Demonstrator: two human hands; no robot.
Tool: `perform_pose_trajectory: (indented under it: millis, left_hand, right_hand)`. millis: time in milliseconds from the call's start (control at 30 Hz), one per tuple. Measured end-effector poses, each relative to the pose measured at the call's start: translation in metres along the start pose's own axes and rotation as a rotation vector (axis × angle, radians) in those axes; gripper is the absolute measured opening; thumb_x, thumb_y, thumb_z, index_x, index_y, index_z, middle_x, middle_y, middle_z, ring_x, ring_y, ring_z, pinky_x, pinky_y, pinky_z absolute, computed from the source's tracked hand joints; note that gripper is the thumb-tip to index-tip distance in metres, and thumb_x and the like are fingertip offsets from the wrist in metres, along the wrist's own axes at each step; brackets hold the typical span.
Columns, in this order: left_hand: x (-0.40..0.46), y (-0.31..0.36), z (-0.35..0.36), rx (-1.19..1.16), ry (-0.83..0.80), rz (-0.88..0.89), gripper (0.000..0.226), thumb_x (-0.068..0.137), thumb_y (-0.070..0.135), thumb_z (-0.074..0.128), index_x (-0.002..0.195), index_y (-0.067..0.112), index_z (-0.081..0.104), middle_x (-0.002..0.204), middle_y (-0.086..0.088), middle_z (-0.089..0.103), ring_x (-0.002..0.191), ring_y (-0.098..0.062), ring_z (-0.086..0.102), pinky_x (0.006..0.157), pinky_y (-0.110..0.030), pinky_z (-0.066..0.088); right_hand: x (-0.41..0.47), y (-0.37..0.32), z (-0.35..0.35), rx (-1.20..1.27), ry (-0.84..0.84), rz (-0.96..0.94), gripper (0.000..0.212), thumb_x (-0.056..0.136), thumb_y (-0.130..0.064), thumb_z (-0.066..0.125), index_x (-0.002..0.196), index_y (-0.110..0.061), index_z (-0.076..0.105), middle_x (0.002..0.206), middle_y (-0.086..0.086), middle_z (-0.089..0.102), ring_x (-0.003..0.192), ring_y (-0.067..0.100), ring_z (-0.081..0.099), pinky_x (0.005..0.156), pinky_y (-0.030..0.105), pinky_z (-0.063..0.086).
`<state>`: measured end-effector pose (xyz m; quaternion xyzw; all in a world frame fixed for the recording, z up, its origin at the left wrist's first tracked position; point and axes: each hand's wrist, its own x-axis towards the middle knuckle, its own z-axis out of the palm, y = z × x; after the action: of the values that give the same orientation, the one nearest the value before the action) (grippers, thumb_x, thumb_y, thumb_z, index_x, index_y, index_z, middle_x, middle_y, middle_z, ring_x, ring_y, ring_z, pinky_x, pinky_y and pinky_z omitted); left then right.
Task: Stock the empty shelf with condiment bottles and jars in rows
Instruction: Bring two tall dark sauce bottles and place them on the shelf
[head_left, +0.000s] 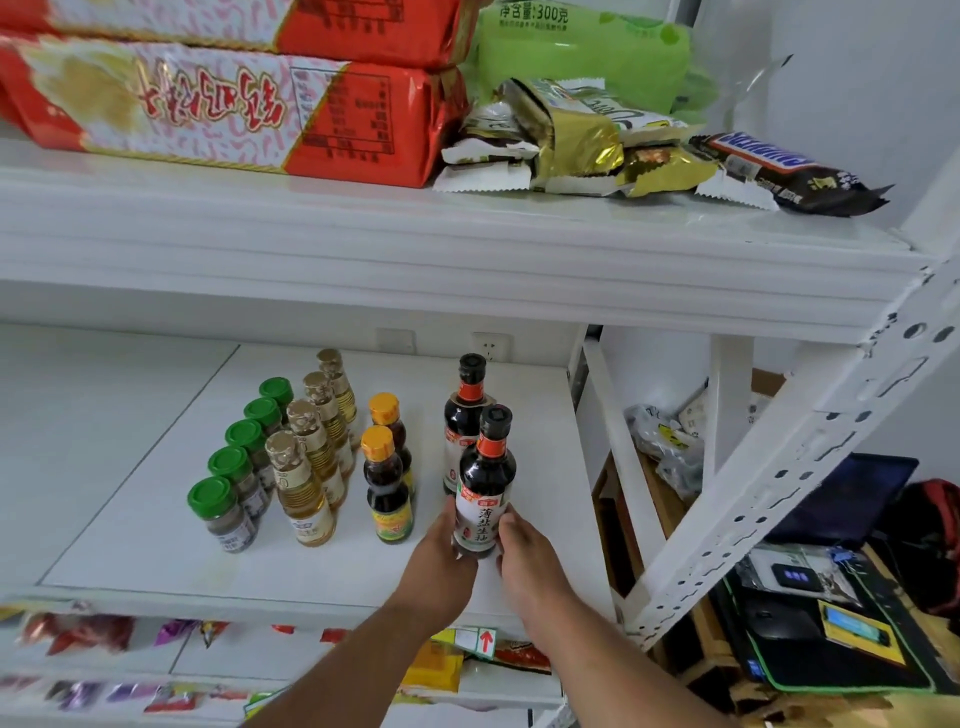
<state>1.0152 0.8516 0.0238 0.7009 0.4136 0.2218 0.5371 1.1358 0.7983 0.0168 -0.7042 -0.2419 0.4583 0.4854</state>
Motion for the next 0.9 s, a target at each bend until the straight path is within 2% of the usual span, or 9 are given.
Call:
perform_pose_trajectory:
  millis: [100, 200, 333, 433, 567, 633, 733, 833, 900]
  left_hand:
    - [-0.002, -0.004, -0.006, -0.024, -0.002, 0.011, 0.067, 0.09, 0.001, 0.053, 0.142, 0.042, 0.046, 0.132, 0.02, 0.063, 0.123, 0.003, 0.056, 0.109, -0.031, 0.046]
    - [-0.002, -0.007, -0.011, -0.03, -0.001, 0.017, 0.07, 0.088, -0.001, 0.051, 0.142, 0.042, 0.045, 0.132, 0.019, 0.063, 0.122, -0.001, 0.058, 0.108, -0.036, 0.048]
    - [-0.002, -0.006, -0.015, -0.029, -0.011, 0.041, 0.071, 0.088, -0.002, 0.051, 0.143, 0.042, 0.044, 0.132, 0.02, 0.062, 0.123, 0.001, 0.056, 0.109, -0.033, 0.047]
    - [-0.005, -0.004, -0.015, -0.046, -0.009, 0.028, 0.074, 0.088, -0.005, 0.049, 0.14, 0.048, 0.045, 0.129, 0.022, 0.063, 0.111, -0.004, 0.062, 0.102, -0.044, 0.05]
    - [-0.008, -0.007, -0.014, -0.048, -0.024, 0.0, 0.081, 0.084, -0.006, 0.047, 0.144, 0.048, 0.042, 0.132, 0.027, 0.06, 0.113, -0.008, 0.061, 0.106, -0.052, 0.047]
    - [-0.009, -0.009, -0.014, -0.045, -0.034, -0.012, 0.082, 0.083, -0.005, 0.047, 0.145, 0.047, 0.041, 0.133, 0.026, 0.06, 0.122, -0.005, 0.057, 0.111, -0.049, 0.045]
    - [-0.008, -0.009, -0.015, -0.049, -0.037, -0.031, 0.081, 0.084, -0.006, 0.047, 0.146, 0.046, 0.041, 0.133, 0.026, 0.059, 0.127, 0.004, 0.052, 0.116, -0.04, 0.04]
    - [-0.007, -0.007, -0.017, -0.054, -0.027, -0.045, 0.081, 0.086, -0.006, 0.048, 0.137, 0.056, 0.041, 0.131, 0.029, 0.059, 0.124, -0.002, 0.056, 0.113, -0.043, 0.044]
    - [-0.007, -0.005, -0.018, -0.05, -0.025, -0.048, 0.081, 0.087, -0.007, 0.049, 0.137, 0.056, 0.039, 0.13, 0.03, 0.058, 0.122, -0.005, 0.057, 0.11, -0.043, 0.046]
  right_hand:
    - [0.003, -0.001, 0.008, -0.003, -0.007, -0.014, 0.041, 0.109, -0.04, 0.037, 0.145, -0.033, 0.055, 0.142, -0.005, 0.061, 0.13, 0.013, 0.055, 0.118, 0.039, 0.041]
    - [0.005, 0.001, 0.014, -0.007, -0.004, -0.02, 0.043, 0.109, -0.04, 0.036, 0.148, -0.034, 0.052, 0.146, -0.005, 0.059, 0.133, 0.014, 0.054, 0.118, 0.041, 0.04]
    - [0.001, 0.0, 0.013, 0.0, -0.007, -0.003, 0.044, 0.109, -0.041, 0.036, 0.151, -0.034, 0.048, 0.15, -0.005, 0.054, 0.138, 0.016, 0.049, 0.12, 0.041, 0.037]
    - [0.0, 0.001, 0.01, 0.021, -0.015, -0.006, 0.043, 0.109, -0.041, 0.037, 0.15, -0.035, 0.048, 0.151, -0.006, 0.053, 0.139, 0.015, 0.048, 0.121, 0.042, 0.035]
    - [-0.001, 0.001, 0.009, 0.033, -0.009, -0.004, 0.043, 0.109, -0.04, 0.037, 0.15, -0.032, 0.049, 0.15, -0.004, 0.054, 0.133, 0.014, 0.05, 0.12, 0.042, 0.036]
    - [-0.002, 0.001, 0.011, 0.035, -0.001, -0.006, 0.042, 0.109, -0.038, 0.037, 0.148, -0.03, 0.05, 0.147, -0.003, 0.056, 0.123, 0.011, 0.051, 0.119, 0.042, 0.038]
    - [-0.003, 0.002, 0.013, 0.044, 0.001, -0.005, 0.041, 0.109, -0.039, 0.038, 0.147, -0.033, 0.051, 0.142, -0.005, 0.058, 0.12, 0.01, 0.052, 0.118, 0.04, 0.039]
    - [-0.001, 0.001, 0.016, 0.054, -0.004, -0.011, 0.038, 0.109, -0.036, 0.038, 0.143, -0.035, 0.055, 0.133, -0.008, 0.061, 0.123, 0.011, 0.055, 0.116, 0.038, 0.041]
    - [0.001, -0.001, 0.018, 0.05, -0.007, -0.024, 0.037, 0.109, -0.035, 0.038, 0.141, -0.036, 0.056, 0.13, -0.009, 0.061, 0.125, 0.013, 0.055, 0.116, 0.038, 0.042]
